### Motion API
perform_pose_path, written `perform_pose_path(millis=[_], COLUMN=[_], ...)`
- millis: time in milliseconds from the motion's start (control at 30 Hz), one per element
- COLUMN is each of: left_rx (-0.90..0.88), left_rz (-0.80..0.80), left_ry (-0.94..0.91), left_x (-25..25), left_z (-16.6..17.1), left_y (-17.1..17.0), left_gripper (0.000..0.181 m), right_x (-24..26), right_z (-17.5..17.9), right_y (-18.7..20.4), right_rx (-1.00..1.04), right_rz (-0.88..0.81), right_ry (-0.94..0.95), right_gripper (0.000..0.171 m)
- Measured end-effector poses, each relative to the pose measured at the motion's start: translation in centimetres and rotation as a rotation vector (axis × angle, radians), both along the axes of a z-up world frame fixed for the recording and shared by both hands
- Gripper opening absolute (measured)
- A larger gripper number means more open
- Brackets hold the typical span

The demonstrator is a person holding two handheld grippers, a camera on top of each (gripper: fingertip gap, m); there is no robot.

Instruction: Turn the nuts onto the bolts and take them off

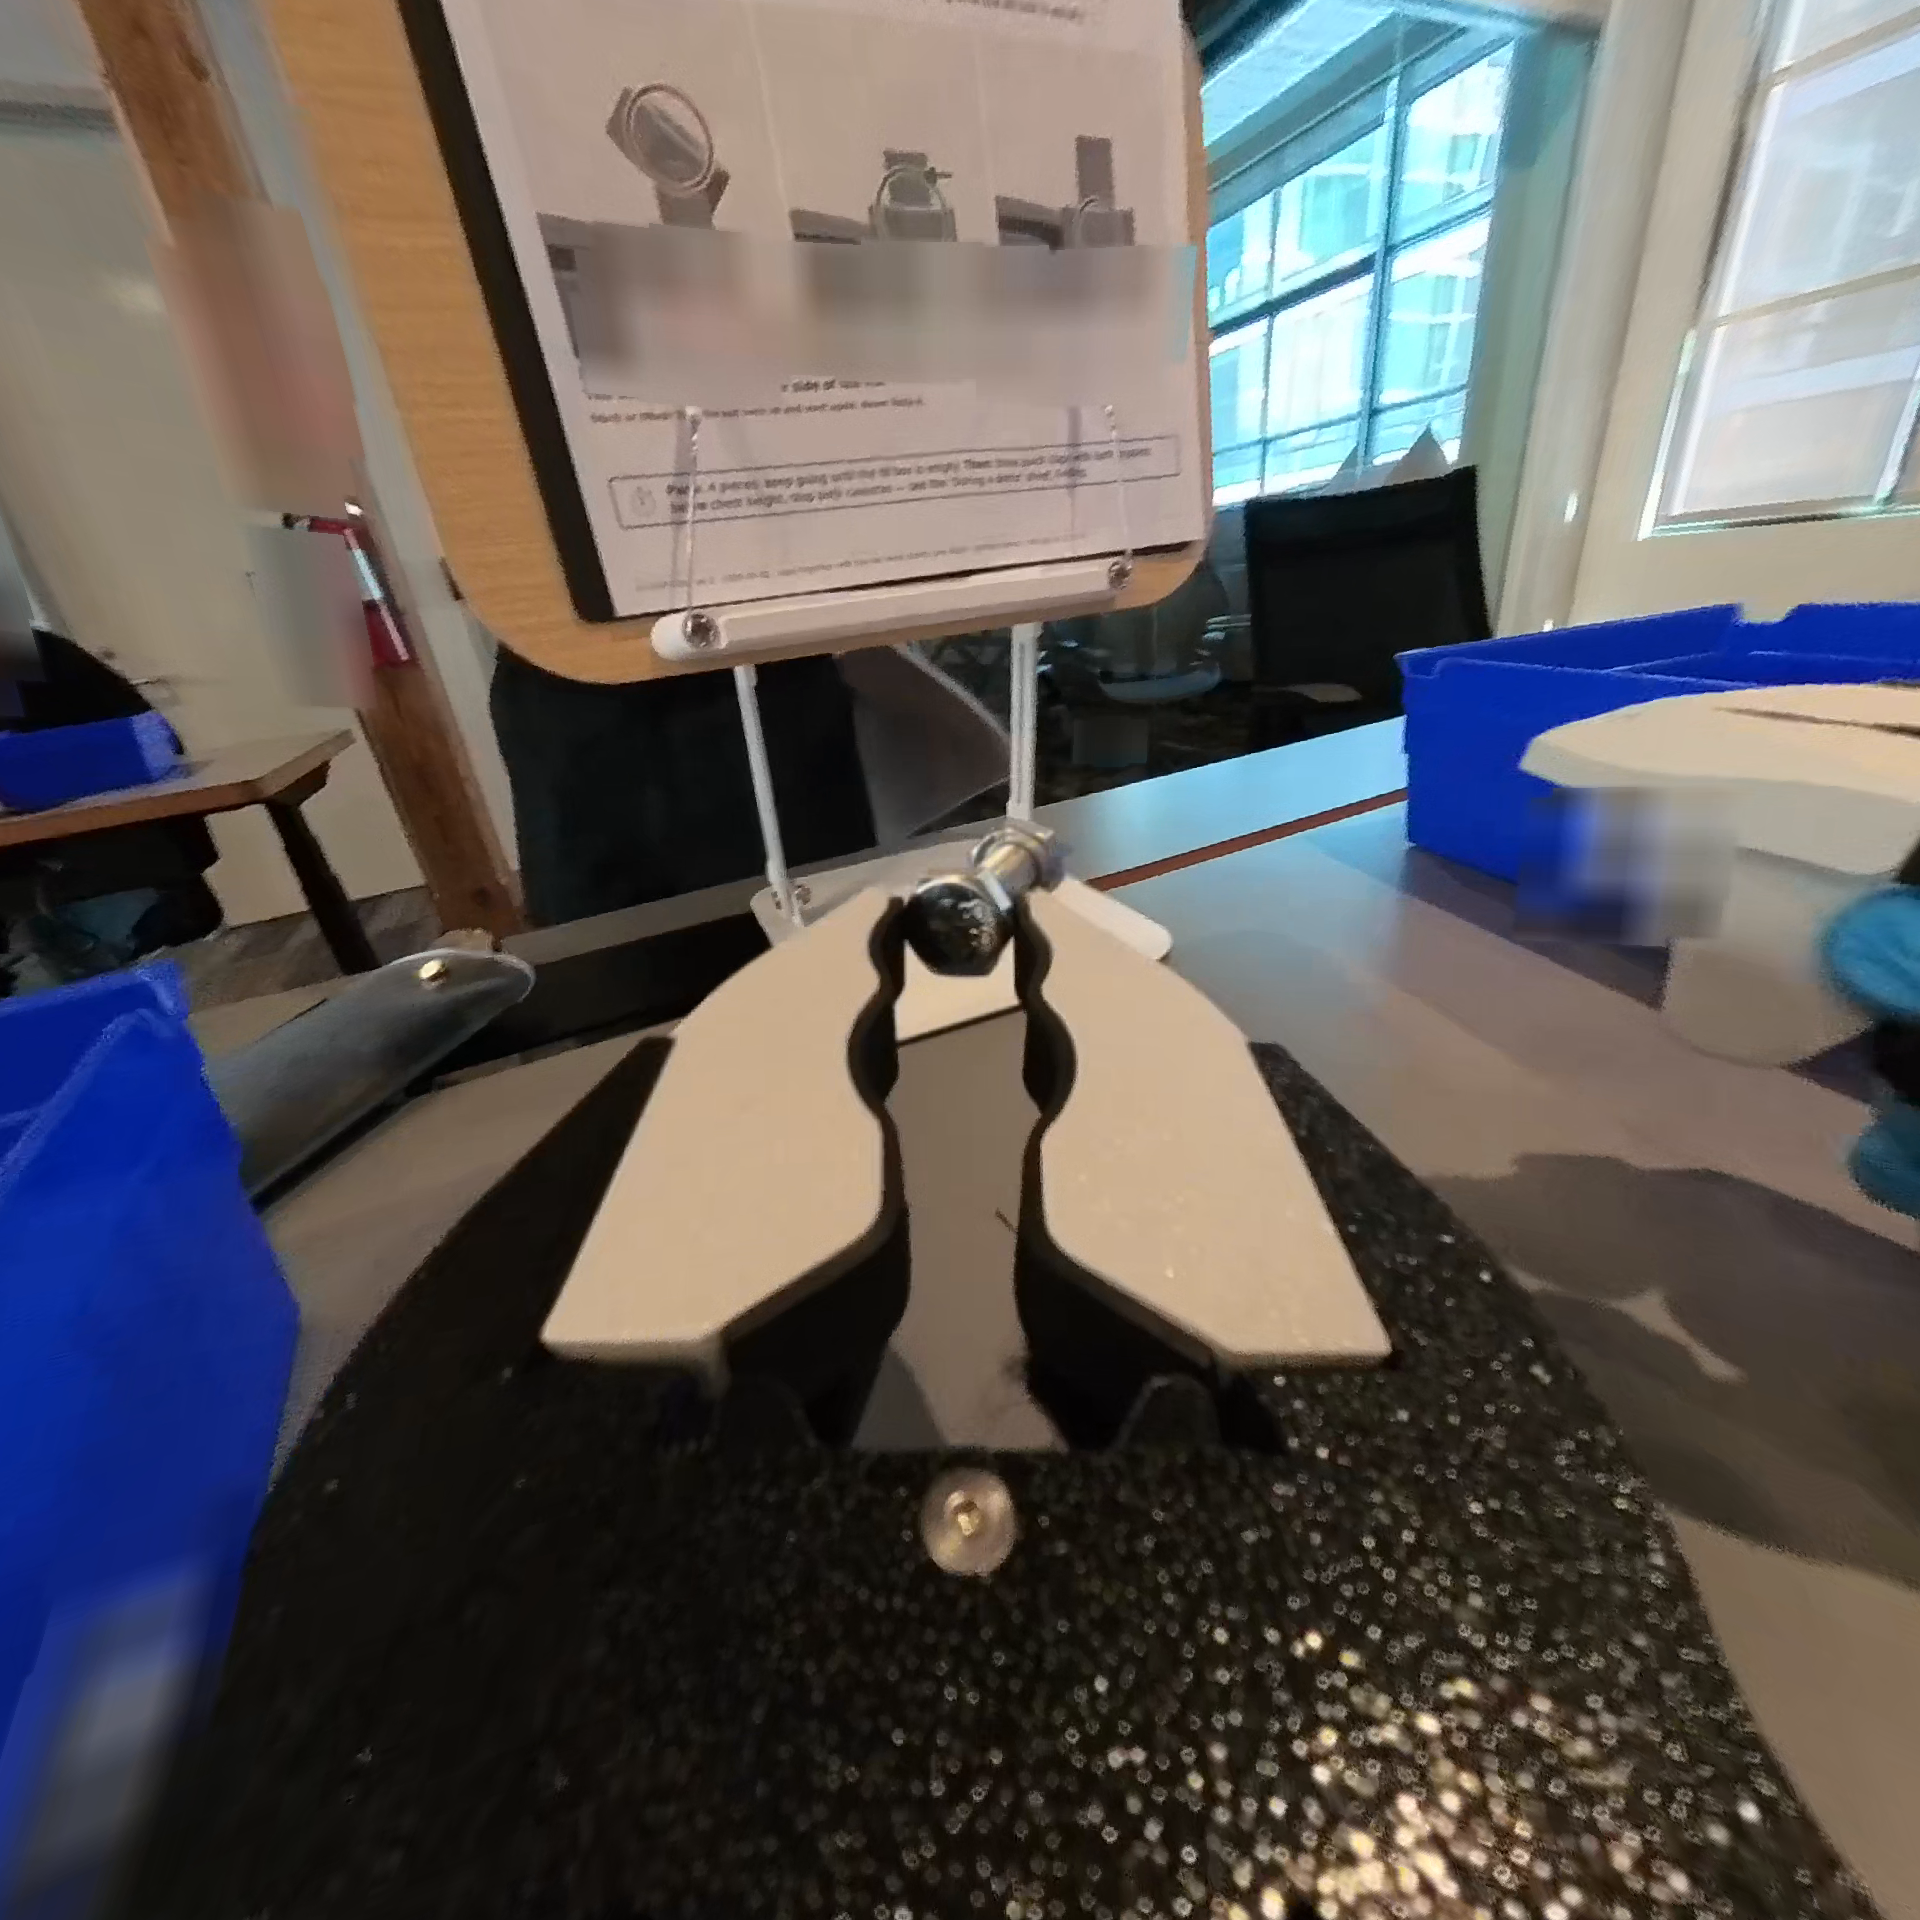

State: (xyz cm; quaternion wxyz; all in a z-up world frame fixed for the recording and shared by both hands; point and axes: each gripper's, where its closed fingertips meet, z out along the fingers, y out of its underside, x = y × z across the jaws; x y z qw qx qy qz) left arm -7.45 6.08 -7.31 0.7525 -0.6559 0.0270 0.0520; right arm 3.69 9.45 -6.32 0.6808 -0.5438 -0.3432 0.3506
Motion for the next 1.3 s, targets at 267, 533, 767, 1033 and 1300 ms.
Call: perform_pose_path(millis=[267, 533, 767, 1033, 1300], left_rx=[0.082, 0.082, 0.08, 0.113, 0.175], left_rz=[-0.137, -0.157, -0.163, -0.245, -0.425], left_ry=[-0.077, -0.018, -0.007, 0.012, -0.058], left_x=[0.8, 1.7, 2.0, 3.0, 4.0], left_z=[1.0, 1.0, 0.9, 1.4, 1.9], left_y=[-0.8, -0.5, -0.7, -1.2, -1.4], left_gripper=[0.019, 0.019, 0.019, 0.019, 0.019], right_x=[-0.2, 0.3, 0.1, 0.0, -1.9], right_z=[0.0, -0.1, -0.2, -0.3, 1.1], right_y=[-0.2, 0.3, 0.3, 0.1, -4.0], right_rx=[-0.013, -0.057, -0.055, -0.077, -0.328], right_rz=[0.033, 0.026, 0.024, 0.048, 0.569], right_ry=[0.015, 0.047, 0.032, 0.039, 0.307], right_gripper=[0.0, 0.0, 0.0, 0.0, 0.045])
